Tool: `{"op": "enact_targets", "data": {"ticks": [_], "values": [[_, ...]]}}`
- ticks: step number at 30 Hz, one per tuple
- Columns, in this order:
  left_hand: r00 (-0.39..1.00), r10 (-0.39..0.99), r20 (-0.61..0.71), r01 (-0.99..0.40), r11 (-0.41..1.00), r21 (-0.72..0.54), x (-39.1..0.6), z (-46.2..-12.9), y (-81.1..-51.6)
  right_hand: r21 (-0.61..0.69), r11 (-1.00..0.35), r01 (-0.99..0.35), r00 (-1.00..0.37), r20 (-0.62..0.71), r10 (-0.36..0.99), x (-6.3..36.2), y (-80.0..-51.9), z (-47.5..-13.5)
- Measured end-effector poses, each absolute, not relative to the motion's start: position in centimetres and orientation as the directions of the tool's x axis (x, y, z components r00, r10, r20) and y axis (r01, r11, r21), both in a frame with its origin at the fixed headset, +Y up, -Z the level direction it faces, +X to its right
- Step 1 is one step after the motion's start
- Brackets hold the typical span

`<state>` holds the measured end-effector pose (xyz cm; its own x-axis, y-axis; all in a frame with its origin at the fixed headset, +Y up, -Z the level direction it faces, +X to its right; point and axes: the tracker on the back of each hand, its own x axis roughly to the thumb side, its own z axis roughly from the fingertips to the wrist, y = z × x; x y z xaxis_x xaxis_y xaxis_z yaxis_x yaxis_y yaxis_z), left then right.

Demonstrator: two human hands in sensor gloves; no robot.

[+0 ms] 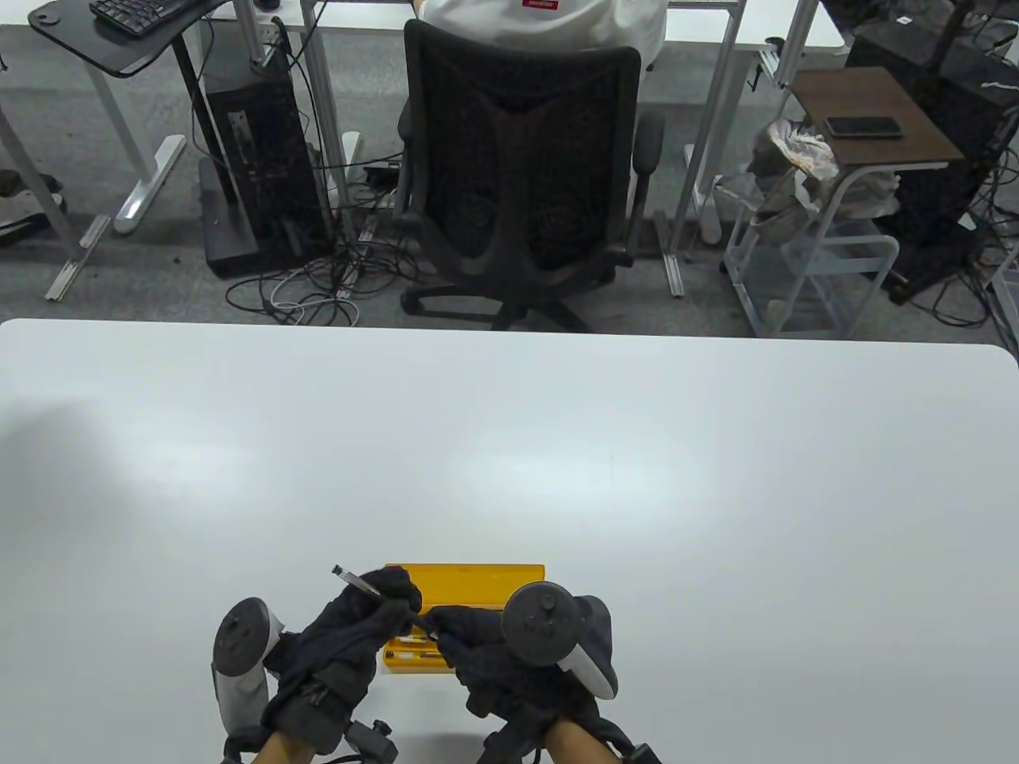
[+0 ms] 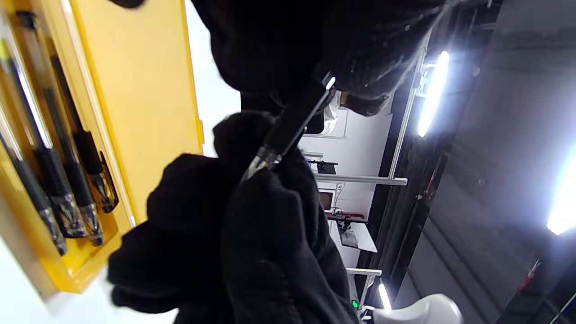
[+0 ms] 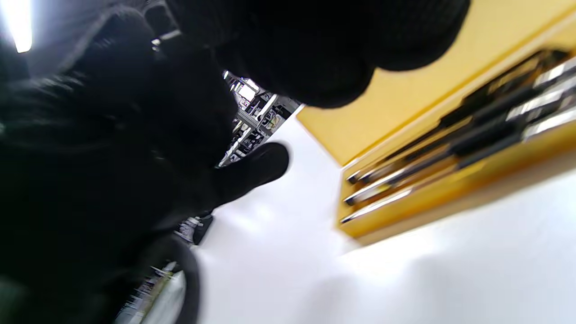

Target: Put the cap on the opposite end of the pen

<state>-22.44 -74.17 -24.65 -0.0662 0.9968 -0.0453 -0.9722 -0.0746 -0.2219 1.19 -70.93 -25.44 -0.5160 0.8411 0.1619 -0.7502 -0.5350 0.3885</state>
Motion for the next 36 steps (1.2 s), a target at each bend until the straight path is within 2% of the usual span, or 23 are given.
{"op": "enact_targets", "data": {"ticks": [3,5,7,8,9,10,12,14,19,23,27,31,36], "values": [[0.044,0.998,0.049,-0.958,0.056,-0.283,-22.3,-24.7,-73.7,0.361,-0.480,-0.800,-0.481,0.093,0.872,1.5,-71.3,-25.6],[0.167,0.980,0.113,-0.968,0.184,-0.169,-22.3,-24.4,-72.8,0.380,-0.547,-0.746,-0.546,0.123,0.829,1.4,-71.0,-25.5],[0.244,0.954,0.175,-0.960,0.263,-0.096,-22.5,-24.6,-71.9,0.329,-0.566,-0.756,-0.547,0.157,0.822,1.0,-70.2,-25.3],[0.239,0.956,0.168,-0.968,0.247,-0.032,-23.4,-24.6,-71.6,0.295,-0.592,-0.750,-0.576,0.149,0.804,1.0,-69.9,-25.3],[0.205,0.966,0.157,-0.977,0.191,0.096,-25.4,-25.1,-71.3,0.247,-0.690,-0.680,-0.675,0.157,0.721,1.9,-69.8,-25.3],[0.167,0.974,0.151,-0.976,0.142,0.164,-27.4,-25.2,-71.2,0.210,-0.712,-0.670,-0.691,0.176,0.701,3.0,-69.9,-25.5],[0.157,0.973,0.169,-0.980,0.132,0.149,-29.1,-25.0,-71.7,0.178,-0.666,-0.724,-0.658,0.110,0.745,4.6,-70.1,-26.2],[0.177,0.969,0.172,-0.976,0.150,0.158,-29.1,-24.9,-71.9,0.155,-0.622,-0.767,-0.618,0.081,0.782,5.0,-70.5,-26.6],[0.227,0.951,0.210,-0.972,0.208,0.110,-28.2,-24.8,-71.4,0.155,-0.698,-0.699,-0.688,0.118,0.716,4.6,-71.1,-26.1],[0.275,0.931,0.241,-0.961,0.260,0.095,-27.9,-24.5,-71.2,0.162,-0.651,-0.742,-0.642,0.107,0.759,4.7,-71.1,-26.2],[0.410,0.867,0.284,-0.912,0.399,0.098,-27.3,-24.4,-70.7,0.139,-0.686,-0.714,-0.672,0.137,0.727,4.7,-70.8,-26.0],[0.529,0.784,0.325,-0.844,0.524,0.111,-26.4,-24.3,-70.3,0.132,-0.666,-0.734,-0.652,0.139,0.746,5.0,-70.6,-26.0],[0.679,0.626,0.384,-0.711,0.692,0.129,-25.1,-24.0,-69.6,0.118,-0.670,-0.733,-0.655,0.145,0.741,5.5,-70.5,-26.0]]}}
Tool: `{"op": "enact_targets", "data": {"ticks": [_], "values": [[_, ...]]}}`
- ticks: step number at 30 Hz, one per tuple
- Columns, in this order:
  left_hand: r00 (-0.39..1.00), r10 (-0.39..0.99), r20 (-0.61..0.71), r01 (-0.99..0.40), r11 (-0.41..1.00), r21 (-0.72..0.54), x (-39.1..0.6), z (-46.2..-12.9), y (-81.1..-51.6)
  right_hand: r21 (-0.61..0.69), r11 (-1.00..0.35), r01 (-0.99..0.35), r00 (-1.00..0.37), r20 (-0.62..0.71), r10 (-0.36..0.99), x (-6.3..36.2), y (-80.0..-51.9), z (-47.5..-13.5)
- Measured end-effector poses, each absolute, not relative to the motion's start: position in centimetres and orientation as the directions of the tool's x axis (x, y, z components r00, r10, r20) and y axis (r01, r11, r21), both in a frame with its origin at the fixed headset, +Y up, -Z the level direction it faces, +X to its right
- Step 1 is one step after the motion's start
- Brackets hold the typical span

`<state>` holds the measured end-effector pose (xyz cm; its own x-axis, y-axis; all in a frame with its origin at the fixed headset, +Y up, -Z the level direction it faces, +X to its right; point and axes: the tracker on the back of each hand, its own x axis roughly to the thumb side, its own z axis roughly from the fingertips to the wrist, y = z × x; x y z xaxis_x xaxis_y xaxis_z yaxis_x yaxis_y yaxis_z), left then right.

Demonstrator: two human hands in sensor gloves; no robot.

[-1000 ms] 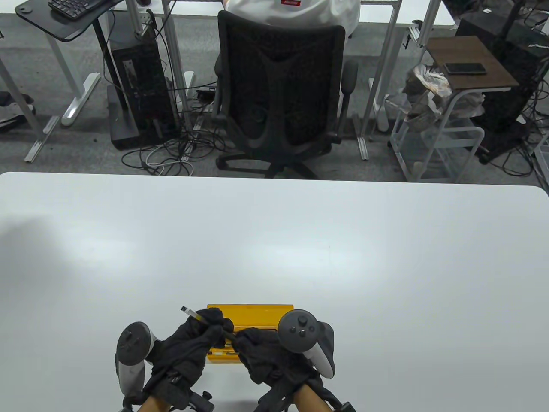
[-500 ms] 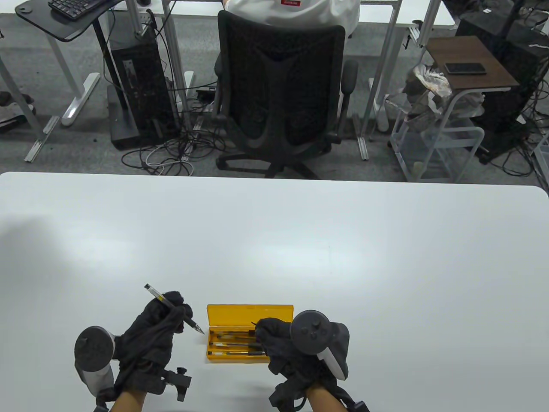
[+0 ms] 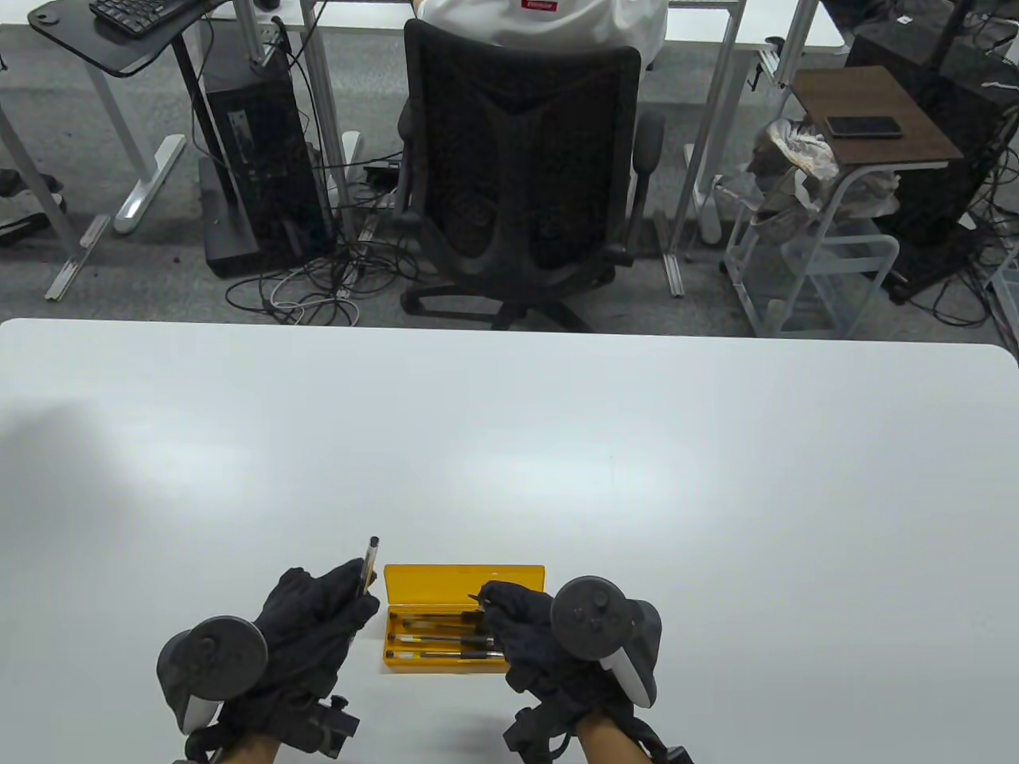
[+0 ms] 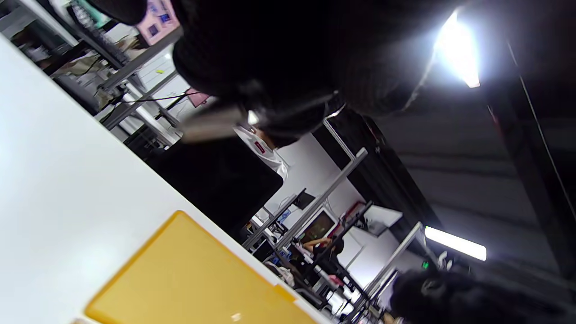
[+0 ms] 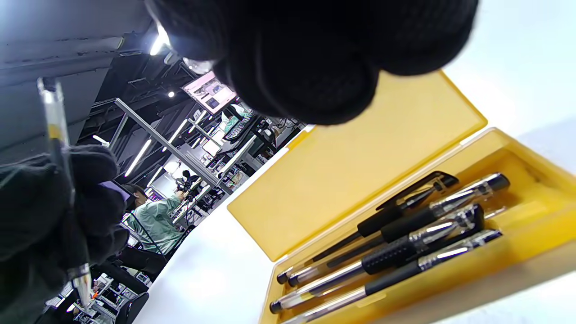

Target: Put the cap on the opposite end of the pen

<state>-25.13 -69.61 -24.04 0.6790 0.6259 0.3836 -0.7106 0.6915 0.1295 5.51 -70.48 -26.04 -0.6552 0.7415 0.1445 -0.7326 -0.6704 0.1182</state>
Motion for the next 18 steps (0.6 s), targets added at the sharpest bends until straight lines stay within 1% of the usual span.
{"op": "enact_targets", "data": {"ticks": [3,5,7,13,18], "values": [[0.785,0.436,0.441,-0.549,0.819,0.167,-24.0,-23.7,-69.1,0.121,-0.666,-0.736,-0.649,0.151,0.745,5.5,-70.5,-26.0],[0.844,0.254,0.473,-0.391,0.895,0.216,-23.2,-23.4,-68.7,0.120,-0.670,-0.732,-0.653,0.156,0.741,5.4,-70.5,-26.0],[0.862,0.149,0.485,-0.298,0.923,0.245,-22.7,-23.2,-68.7,0.132,-0.677,-0.724,-0.658,0.162,0.735,5.2,-70.6,-26.0],[0.853,0.114,0.510,-0.263,0.937,0.231,-21.9,-23.2,-68.9,0.141,-0.713,-0.687,-0.683,0.209,0.700,4.4,-70.6,-25.8],[0.840,0.113,0.530,-0.266,0.938,0.221,-21.4,-23.0,-69.0,0.141,-0.723,-0.677,-0.688,0.229,0.689,3.8,-70.8,-25.6]]}}
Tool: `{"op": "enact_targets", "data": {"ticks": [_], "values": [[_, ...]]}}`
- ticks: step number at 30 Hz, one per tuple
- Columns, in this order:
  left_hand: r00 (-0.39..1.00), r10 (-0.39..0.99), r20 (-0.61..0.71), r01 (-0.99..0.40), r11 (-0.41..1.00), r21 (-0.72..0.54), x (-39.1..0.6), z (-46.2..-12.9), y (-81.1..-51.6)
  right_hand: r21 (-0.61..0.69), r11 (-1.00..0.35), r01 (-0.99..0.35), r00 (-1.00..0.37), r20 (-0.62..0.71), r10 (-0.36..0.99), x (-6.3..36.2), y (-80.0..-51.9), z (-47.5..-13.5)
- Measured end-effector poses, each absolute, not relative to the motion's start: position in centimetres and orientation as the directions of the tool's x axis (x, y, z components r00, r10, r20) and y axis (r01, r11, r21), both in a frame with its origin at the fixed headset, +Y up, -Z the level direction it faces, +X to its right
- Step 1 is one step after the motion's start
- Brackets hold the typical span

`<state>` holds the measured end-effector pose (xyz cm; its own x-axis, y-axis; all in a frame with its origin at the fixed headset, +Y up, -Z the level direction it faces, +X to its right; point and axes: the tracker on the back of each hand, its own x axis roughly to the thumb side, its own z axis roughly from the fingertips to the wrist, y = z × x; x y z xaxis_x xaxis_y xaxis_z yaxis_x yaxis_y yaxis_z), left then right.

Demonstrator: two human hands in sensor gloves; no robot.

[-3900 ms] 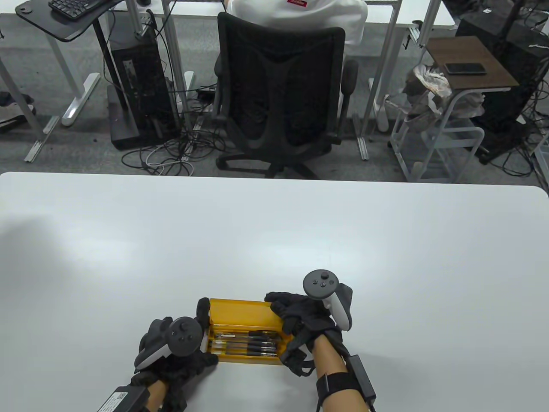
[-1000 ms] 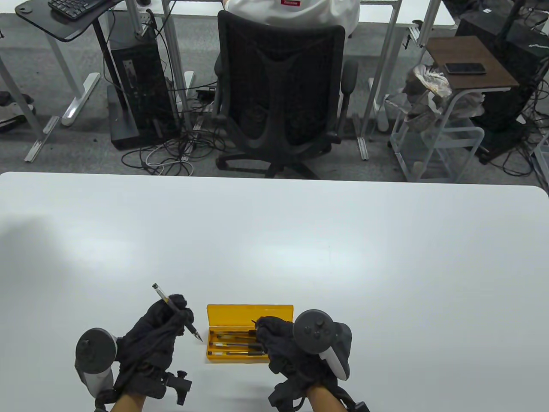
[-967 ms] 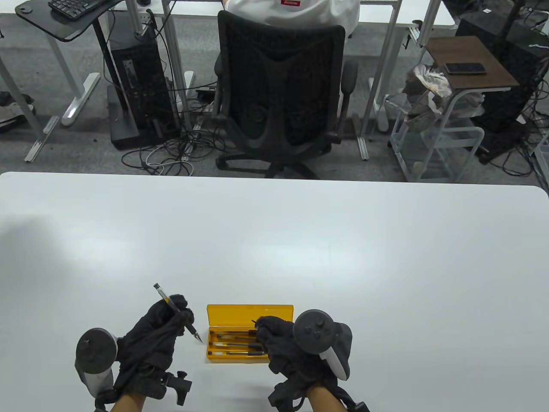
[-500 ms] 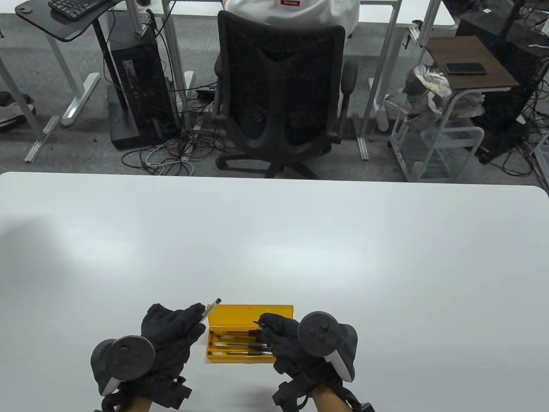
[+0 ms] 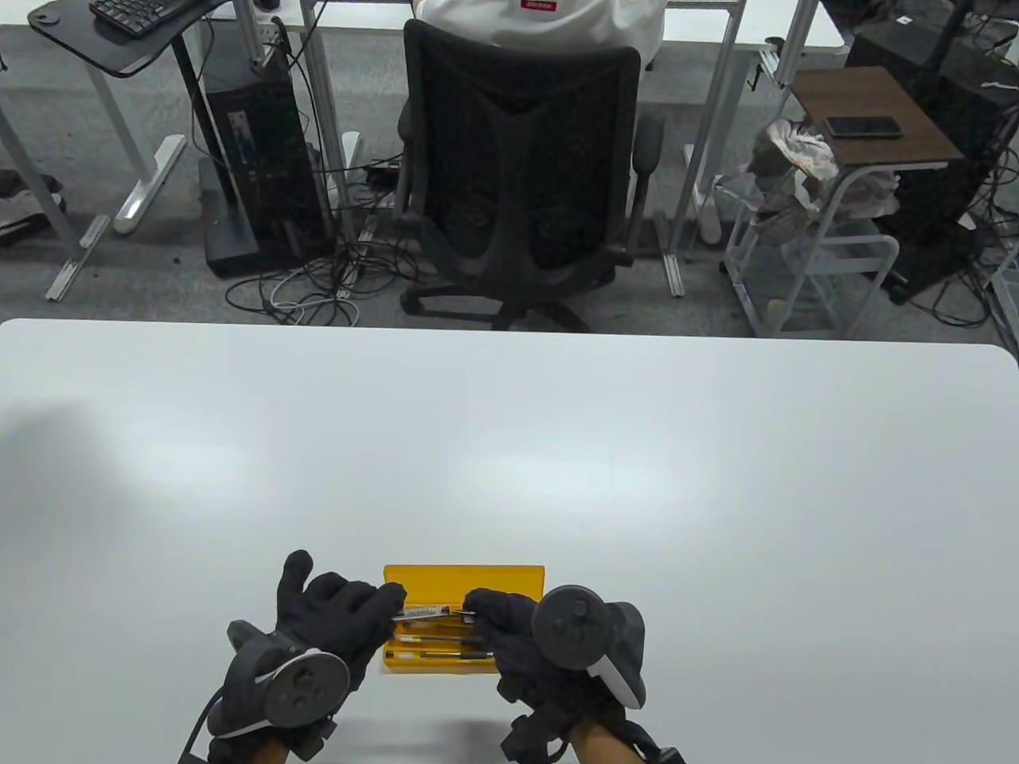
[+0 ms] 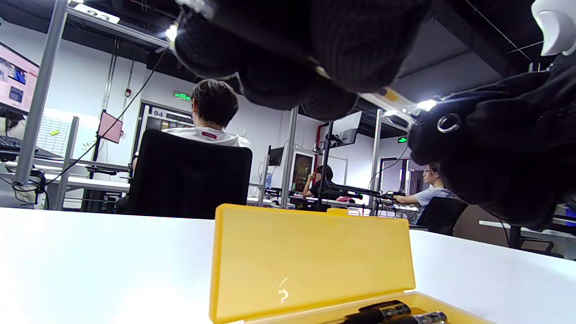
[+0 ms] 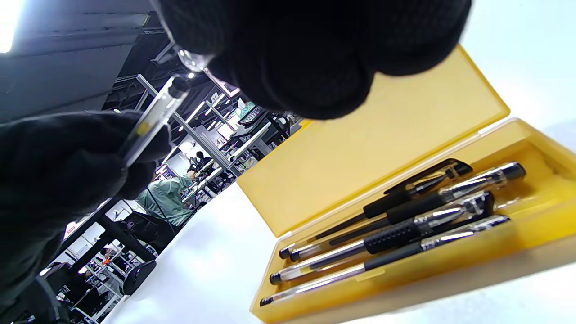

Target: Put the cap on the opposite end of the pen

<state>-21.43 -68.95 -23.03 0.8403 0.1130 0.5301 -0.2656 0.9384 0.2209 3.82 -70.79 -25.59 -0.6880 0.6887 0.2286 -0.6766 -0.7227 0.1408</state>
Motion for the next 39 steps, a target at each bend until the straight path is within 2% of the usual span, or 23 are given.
{"op": "enact_targets", "data": {"ticks": [11,17,25,33,37,39], "values": [[0.824,0.058,0.564,-0.221,0.949,0.226,-20.4,-22.7,-69.1,0.200,-0.737,-0.645,-0.697,0.242,0.675,3.2,-71.1,-25.5],[0.812,-0.001,0.583,-0.171,0.955,0.241,-19.7,-22.4,-69.1,0.161,-0.826,-0.540,-0.772,0.297,0.562,2.8,-70.5,-25.1],[0.798,-0.030,0.602,-0.165,0.950,0.265,-18.9,-22.3,-69.1,0.137,-0.879,-0.457,-0.808,0.349,0.475,2.0,-70.2,-24.6],[0.811,-0.096,0.578,-0.119,0.939,0.322,-19.3,-22.4,-69.0,0.170,-0.887,-0.429,-0.805,0.374,0.461,1.0,-70.3,-24.3],[0.820,-0.057,0.570,-0.140,0.945,0.295,-19.4,-22.6,-69.3,0.194,-0.886,-0.421,-0.824,0.327,0.463,1.1,-70.6,-24.6],[0.830,0.028,0.557,-0.216,0.936,0.276,-19.8,-22.7,-69.3,0.218,-0.878,-0.426,-0.841,0.263,0.473,1.4,-71.1,-25.0]]}}
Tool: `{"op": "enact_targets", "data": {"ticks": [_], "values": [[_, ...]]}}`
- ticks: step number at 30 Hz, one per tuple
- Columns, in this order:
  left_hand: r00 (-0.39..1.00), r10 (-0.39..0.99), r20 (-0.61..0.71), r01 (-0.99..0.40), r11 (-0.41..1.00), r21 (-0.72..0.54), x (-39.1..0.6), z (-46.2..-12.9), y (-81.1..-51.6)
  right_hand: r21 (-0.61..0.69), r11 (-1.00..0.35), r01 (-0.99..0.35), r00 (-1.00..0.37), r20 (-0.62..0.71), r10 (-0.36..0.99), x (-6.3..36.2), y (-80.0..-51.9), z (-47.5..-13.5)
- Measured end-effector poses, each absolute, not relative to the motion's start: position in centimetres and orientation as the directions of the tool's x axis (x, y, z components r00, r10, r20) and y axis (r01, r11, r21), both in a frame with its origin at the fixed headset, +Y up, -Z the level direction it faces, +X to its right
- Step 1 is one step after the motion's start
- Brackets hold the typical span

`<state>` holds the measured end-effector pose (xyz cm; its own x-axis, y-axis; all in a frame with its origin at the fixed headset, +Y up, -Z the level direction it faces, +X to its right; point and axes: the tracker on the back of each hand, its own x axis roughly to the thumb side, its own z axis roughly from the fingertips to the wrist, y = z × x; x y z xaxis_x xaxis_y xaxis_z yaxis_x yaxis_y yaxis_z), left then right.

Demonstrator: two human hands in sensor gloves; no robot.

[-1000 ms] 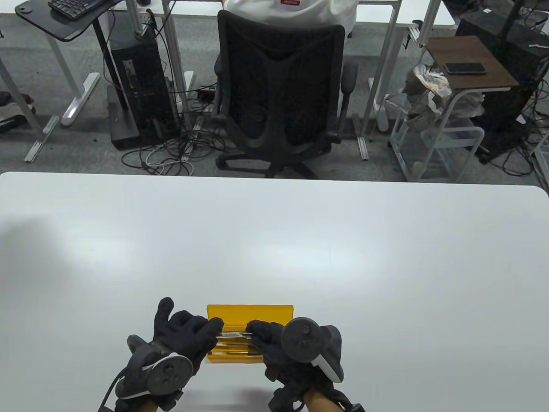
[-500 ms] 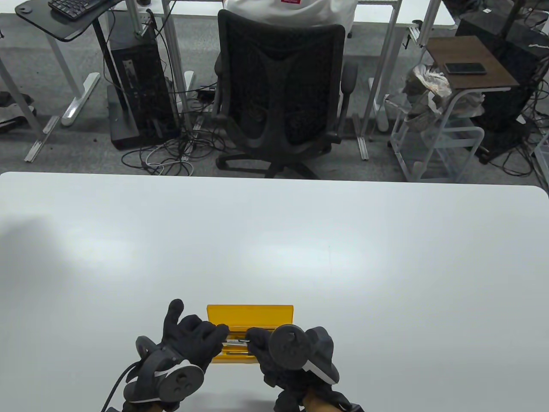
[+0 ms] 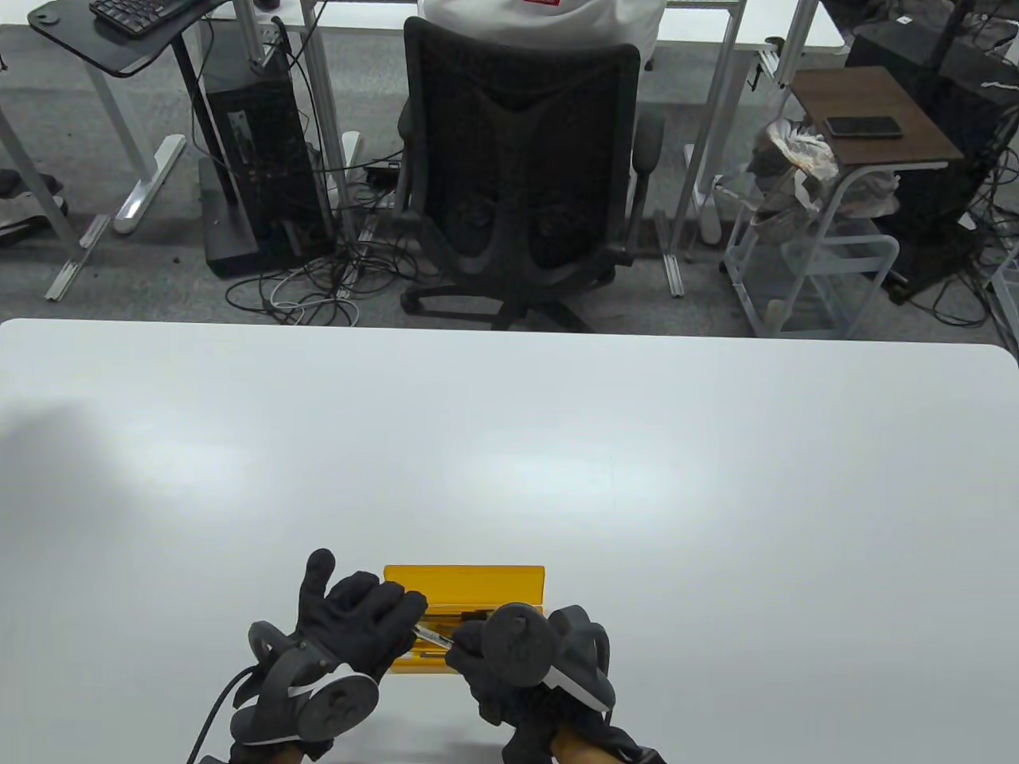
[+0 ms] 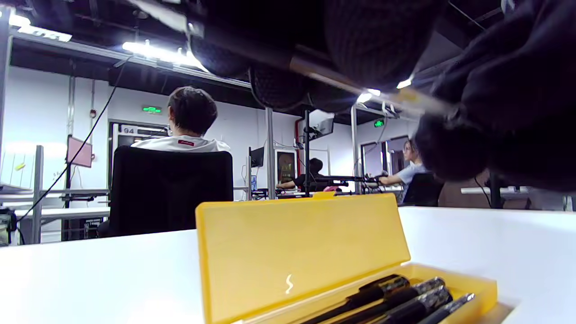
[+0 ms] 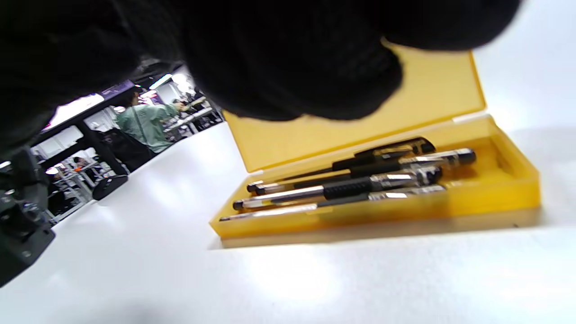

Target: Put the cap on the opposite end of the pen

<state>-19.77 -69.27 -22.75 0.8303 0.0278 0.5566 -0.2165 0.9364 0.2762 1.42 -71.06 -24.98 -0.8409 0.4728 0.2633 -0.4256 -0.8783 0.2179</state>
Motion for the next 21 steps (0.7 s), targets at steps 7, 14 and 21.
{"op": "enact_targets", "data": {"ticks": [7,14,21], "values": [[0.548,0.794,0.264,-0.830,0.556,0.048,-23.5,-24.0,-70.3,0.155,-0.760,-0.631,-0.729,0.217,0.649,3.0,-70.6,-25.3],[0.124,0.985,0.121,-0.972,0.145,-0.186,-23.1,-24.4,-72.6,0.278,-0.672,-0.686,-0.621,0.256,0.741,1.4,-70.9,-24.7],[0.246,0.933,0.261,-0.944,0.292,-0.154,-22.4,-23.9,-71.2,0.341,-0.652,-0.678,-0.603,0.251,0.758,0.6,-71.3,-24.6]]}}
